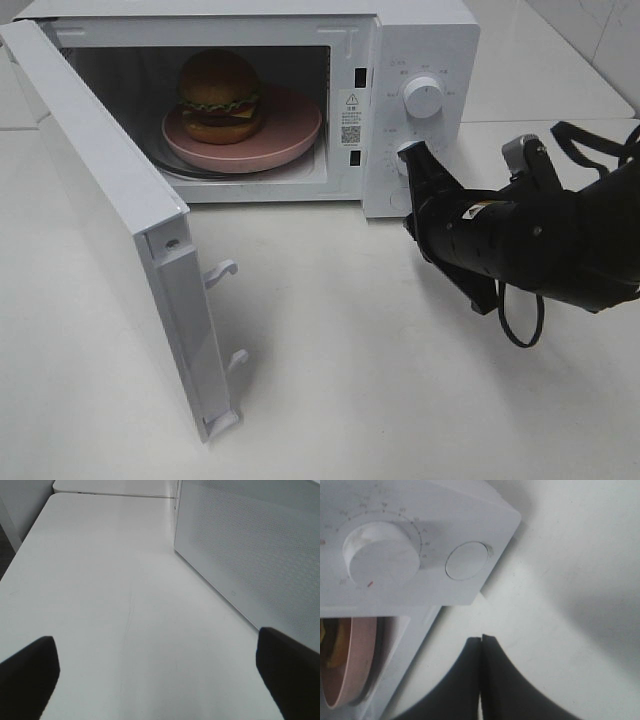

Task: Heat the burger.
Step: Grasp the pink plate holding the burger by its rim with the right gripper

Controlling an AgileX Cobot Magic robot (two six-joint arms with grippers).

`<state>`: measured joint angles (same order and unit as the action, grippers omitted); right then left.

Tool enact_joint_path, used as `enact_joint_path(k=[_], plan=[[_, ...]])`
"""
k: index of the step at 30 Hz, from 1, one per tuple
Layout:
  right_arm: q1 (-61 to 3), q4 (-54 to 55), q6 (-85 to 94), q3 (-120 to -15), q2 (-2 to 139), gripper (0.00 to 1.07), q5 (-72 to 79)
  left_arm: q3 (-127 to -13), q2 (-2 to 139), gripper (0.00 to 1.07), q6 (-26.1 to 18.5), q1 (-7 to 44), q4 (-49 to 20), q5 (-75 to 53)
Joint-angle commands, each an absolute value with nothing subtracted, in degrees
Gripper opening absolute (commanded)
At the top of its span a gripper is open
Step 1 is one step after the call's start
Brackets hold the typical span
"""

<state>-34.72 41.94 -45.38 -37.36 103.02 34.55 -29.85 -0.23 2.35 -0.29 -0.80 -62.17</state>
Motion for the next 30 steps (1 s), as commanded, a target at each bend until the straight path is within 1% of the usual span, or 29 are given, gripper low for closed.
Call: enact_joint_path(k=[1, 4, 6, 12, 16, 18, 20, 23, 25, 26, 28, 30], plan=[[-34.89, 40.39, -40.34, -36.96, 100.73, 0.00, 30.83, -29.74, -0.69, 1.01, 2.58, -0.29, -0.97, -61.42], [-34.89, 38.50, -37.70, -36.96, 99.29, 0.00, 26.87, -29.74, -0.69, 1.01, 2.58, -0.29, -0.97, -61.42], [-34.89, 36.15, -34.95, -36.96, 97.35, 0.00, 21.43, -29.74, -0.69, 1.01, 2.58, -0.29, -0.97, -61.42], [-34.89, 33.80, -30.31, -36.96, 95.51, 0.00, 17.25, -29.74, -0.69, 1.01, 2.58, -0.29, -0.97, -61.42], [-34.89, 29.28, -26.24, -37.24, 93.33, 0.01, 9.51, -29.74, -0.69, 1.01, 2.58, -0.29, -0.97, -61.42], [-34.89, 28.13, -25.67, -37.24, 92.76, 0.01, 8.08, -29.74, -0.69, 1.01, 2.58, -0.29, -0.97, -61.42], [-34.66, 24.06, -24.35, -37.24, 90.76, 0.01, 2.35, -29.74, -0.69, 1.01, 2.58, -0.29, -0.97, -61.42], [-34.66, 22.92, -24.18, -37.24, 90.30, 0.01, 0.97, -29.74, -0.69, 1.01, 2.58, -0.29, -0.97, -61.42], [-34.66, 19.94, -21.43, -37.36, 88.01, 0.01, -3.84, -29.74, -0.69, 1.01, 2.58, -0.29, -0.97, -61.42], [-34.66, 19.94, -21.43, -37.36, 88.01, 0.01, -3.84, -29.74, -0.69, 1.01, 2.58, -0.29, -0.97, -61.42], [-34.66, 17.76, -17.65, -39.02, 86.40, 0.01, -9.22, -29.74, -0.69, 1.01, 2.58, -0.29, -0.97, -61.42], [-34.66, 17.19, -16.39, -39.82, 86.06, 0.02, -11.52, -29.74, -0.69, 1.01, 2.58, -0.29, -0.97, -61.42]])
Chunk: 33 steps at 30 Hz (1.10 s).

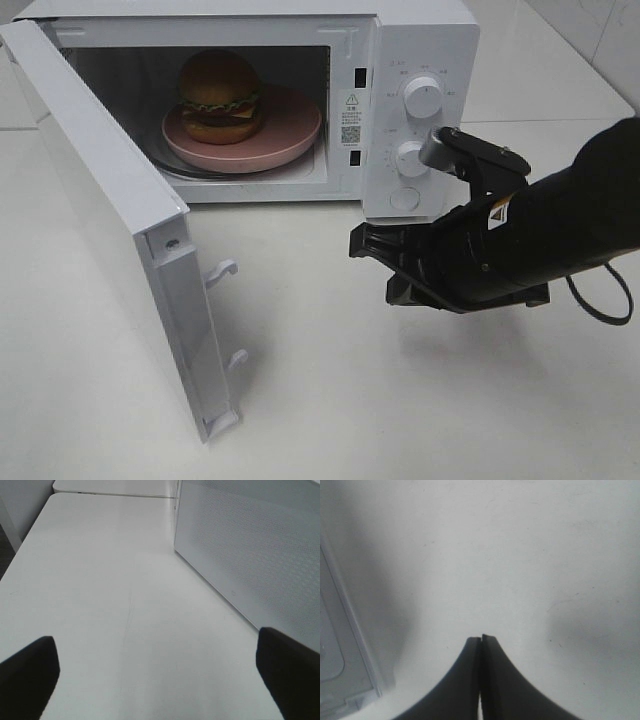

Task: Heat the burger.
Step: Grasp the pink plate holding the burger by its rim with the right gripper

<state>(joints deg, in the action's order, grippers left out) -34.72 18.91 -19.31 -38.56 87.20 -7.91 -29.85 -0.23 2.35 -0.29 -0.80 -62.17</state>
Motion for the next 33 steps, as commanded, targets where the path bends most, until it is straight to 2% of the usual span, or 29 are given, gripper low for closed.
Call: enact_joint_path(k=[1, 6, 15, 24, 33], plan=[[-34.66, 17.19, -16.39, -39.82, 86.06, 0.02, -11.52, -29.74, -0.69, 1.01, 2.58, -0.29, -0.97, -61.42], [-34.66, 15.53, -1.89, -46.98, 84.86, 0.03, -26.70, -29.74, -0.69, 1.01, 2.58, -0.29, -0.97, -61.42], [-34.66, 13.98, 21.89, -53.63, 84.86, 0.03, -39.94, -29.74, -0.69, 1.01, 2.58, -0.29, -0.97, -61.42], [-34.66, 7.96, 39.08, -57.18, 84.86, 0.04, -46.12, -29.74, -0.69, 1.01, 2.58, -0.29, -0.97, -61.42], [-34.78, 4.07, 64.00, -57.93, 84.86, 0.05, -47.38, -29.74, -0.69, 1.01, 2.58, -0.29, -0.97, -61.42]])
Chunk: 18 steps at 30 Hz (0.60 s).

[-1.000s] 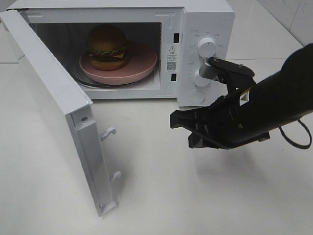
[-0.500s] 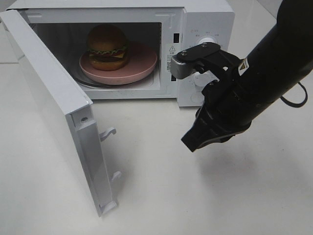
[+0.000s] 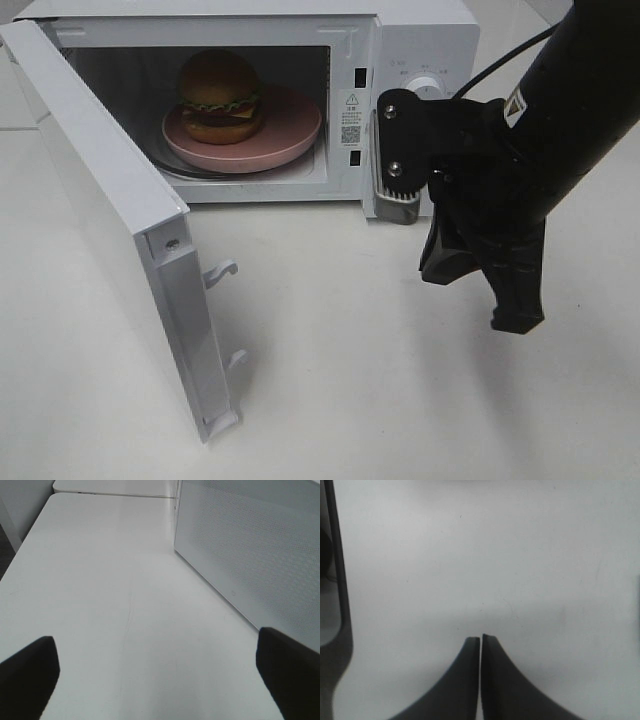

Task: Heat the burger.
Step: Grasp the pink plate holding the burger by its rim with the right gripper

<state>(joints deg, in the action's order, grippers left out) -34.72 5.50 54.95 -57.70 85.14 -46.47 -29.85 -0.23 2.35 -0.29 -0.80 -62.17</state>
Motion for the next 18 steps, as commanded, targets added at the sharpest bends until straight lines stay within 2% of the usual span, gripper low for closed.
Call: enact_joint_path(k=[1, 6, 13, 14, 15, 17, 18], plan=[[-34.78, 3.15, 69.67, -57.93, 84.86, 0.05, -47.38, -29.74, -0.69, 1.01, 2.58, -0.29, -0.97, -61.42], [-34.84, 0.46, 76.38, -57.93, 84.86, 0.07, -46.98, -29.74, -0.69, 1.01, 2.58, -0.29, -0.97, -61.42], [-34.84, -2.29, 76.83, -57.93, 84.86, 0.13, -44.92, -29.74, -0.69, 1.01, 2.58, -0.29, -0.97, -61.42], [-34.84, -2.29, 76.95, -57.93, 84.86, 0.17, -44.00, -29.74, -0.69, 1.01, 2.58, -0.29, -0.97, -61.42], [-34.84, -2.29, 76.95, -57.93, 84.86, 0.17, -44.00, -29.74, -0.69, 1.01, 2.58, -0.29, -0.97, -61.42], [-34.84, -2.29, 76.95, -57.93, 84.86, 0.28, -42.69, -29.74, -0.69, 1.01, 2.58, -0.29, -0.97, -61.42], [-34.84, -2.29, 76.95, -57.93, 84.86, 0.28, -42.69, -29.74, -0.69, 1.01, 2.58, -0.29, -0.97, -61.42]])
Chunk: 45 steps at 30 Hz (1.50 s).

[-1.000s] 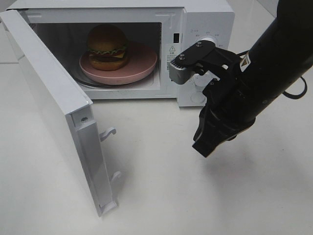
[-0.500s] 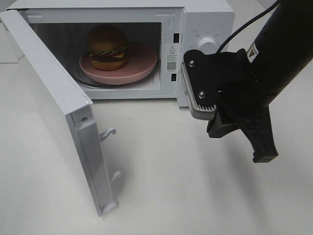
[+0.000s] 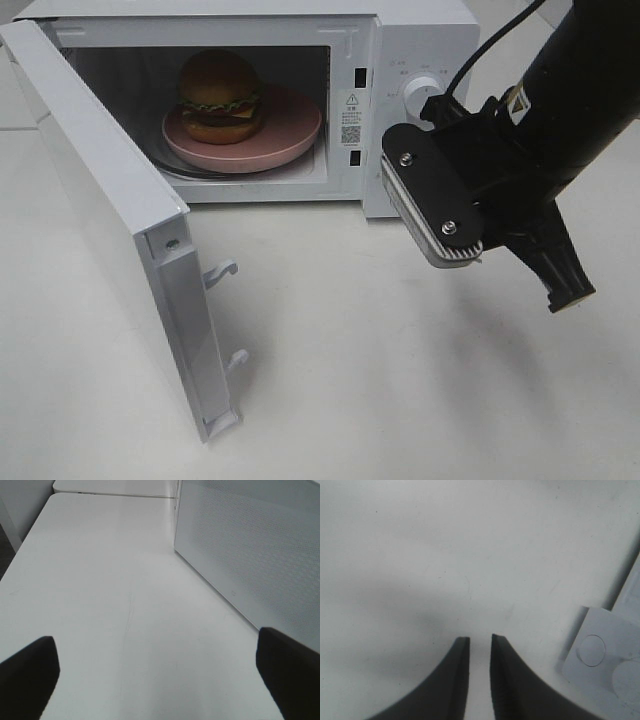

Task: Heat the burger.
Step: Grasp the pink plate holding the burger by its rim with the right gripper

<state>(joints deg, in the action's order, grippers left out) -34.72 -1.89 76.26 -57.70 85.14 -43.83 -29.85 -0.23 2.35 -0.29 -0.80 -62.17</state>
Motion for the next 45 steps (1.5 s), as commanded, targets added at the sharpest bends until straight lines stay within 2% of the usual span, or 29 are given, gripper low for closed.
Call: enact_joint_path(k=[1, 2, 3, 4, 5, 7, 8, 9, 10, 11, 12, 15, 25, 45], plan=[[-34.84, -2.29, 76.95, -57.93, 84.86, 0.38, -41.71, -29.74, -0.69, 1.01, 2.58, -0.29, -0.97, -61.42], [-34.84, -2.29, 76.95, -57.93, 84.86, 0.43, -41.14, -29.74, -0.69, 1.01, 2.58, -0.29, -0.97, -61.42], [-34.84, -2.29, 76.95, -57.93, 84.86, 0.43, -41.14, -29.74, -0.69, 1.01, 2.58, -0.29, -0.97, -61.42], [-34.84, -2.29, 76.95, -57.93, 84.86, 0.51, -40.11, -29.74, -0.69, 1.01, 2.58, -0.29, -0.97, -61.42], [-34.84, -2.29, 76.95, -57.93, 84.86, 0.51, -40.11, -29.74, -0.69, 1.01, 2.58, -0.29, -0.97, -61.42], [-34.84, -2.12, 76.95, -57.93, 84.86, 0.64, -38.62, -29.74, -0.69, 1.01, 2.58, -0.29, -0.97, -61.42], [-34.84, -2.12, 76.95, -57.93, 84.86, 0.64, -38.62, -29.74, -0.69, 1.01, 2.58, -0.29, -0.97, -61.42], [-34.84, -1.89, 76.55, -57.93, 84.91, 0.73, -38.04, -29.74, -0.69, 1.01, 2.58, -0.29, -0.97, -61.42], [-34.84, -1.83, 76.15, -57.93, 84.91, 0.78, -37.93, -29.74, -0.69, 1.01, 2.58, -0.29, -0.97, -61.42], [-34.84, -1.83, 76.15, -57.93, 84.91, 0.78, -37.93, -29.74, -0.69, 1.01, 2.58, -0.29, -0.97, -61.42], [-34.84, -1.83, 75.11, -57.93, 85.14, 0.86, -37.59, -29.74, -0.69, 1.01, 2.58, -0.29, -0.97, -61.42], [-34.84, -1.83, 73.74, -58.04, 85.60, 0.91, -35.92, -29.74, -0.69, 1.01, 2.58, -0.29, -0.97, -61.42], [-38.22, -2.29, 72.19, -64.80, 91.56, 0.88, -34.78, -29.74, -0.69, 1.01, 2.58, -0.29, -0.97, -61.42], [-38.90, -2.29, 70.82, -78.09, 104.34, 0.85, -31.17, -29.74, -0.69, 1.01, 2.58, -0.29, -0.97, -61.42]])
